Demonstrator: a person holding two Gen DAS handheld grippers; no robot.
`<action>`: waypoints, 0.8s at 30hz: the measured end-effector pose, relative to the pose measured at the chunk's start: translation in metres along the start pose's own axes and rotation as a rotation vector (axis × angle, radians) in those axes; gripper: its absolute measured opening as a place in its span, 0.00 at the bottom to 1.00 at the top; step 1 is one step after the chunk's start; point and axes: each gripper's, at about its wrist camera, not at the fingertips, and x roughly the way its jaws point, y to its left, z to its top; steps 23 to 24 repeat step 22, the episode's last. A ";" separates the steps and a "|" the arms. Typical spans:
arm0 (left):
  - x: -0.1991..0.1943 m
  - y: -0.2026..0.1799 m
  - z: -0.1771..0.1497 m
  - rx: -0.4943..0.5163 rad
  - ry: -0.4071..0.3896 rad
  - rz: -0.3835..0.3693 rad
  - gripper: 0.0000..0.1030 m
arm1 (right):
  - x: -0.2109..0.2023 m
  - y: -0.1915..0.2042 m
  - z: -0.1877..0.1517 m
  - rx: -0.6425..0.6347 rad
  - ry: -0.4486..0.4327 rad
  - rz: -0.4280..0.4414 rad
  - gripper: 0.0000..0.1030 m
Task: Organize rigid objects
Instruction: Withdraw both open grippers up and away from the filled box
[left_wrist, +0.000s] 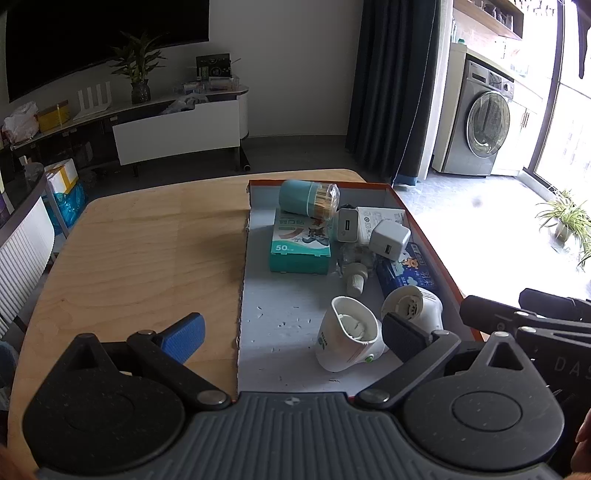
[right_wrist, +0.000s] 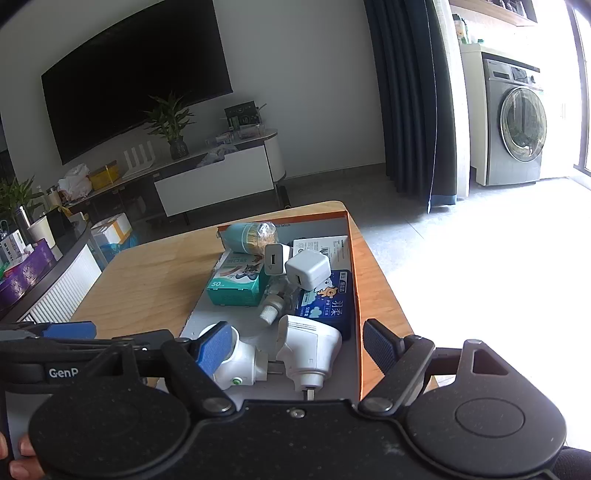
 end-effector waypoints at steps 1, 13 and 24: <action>0.000 0.000 0.000 -0.001 0.001 0.000 1.00 | 0.000 0.000 0.000 -0.001 0.000 0.000 0.89; 0.002 0.001 0.000 -0.013 0.019 0.002 1.00 | 0.002 0.002 0.000 -0.005 0.006 0.001 0.89; 0.003 0.000 0.000 -0.011 0.012 0.006 1.00 | 0.003 0.003 0.000 -0.005 0.007 0.003 0.89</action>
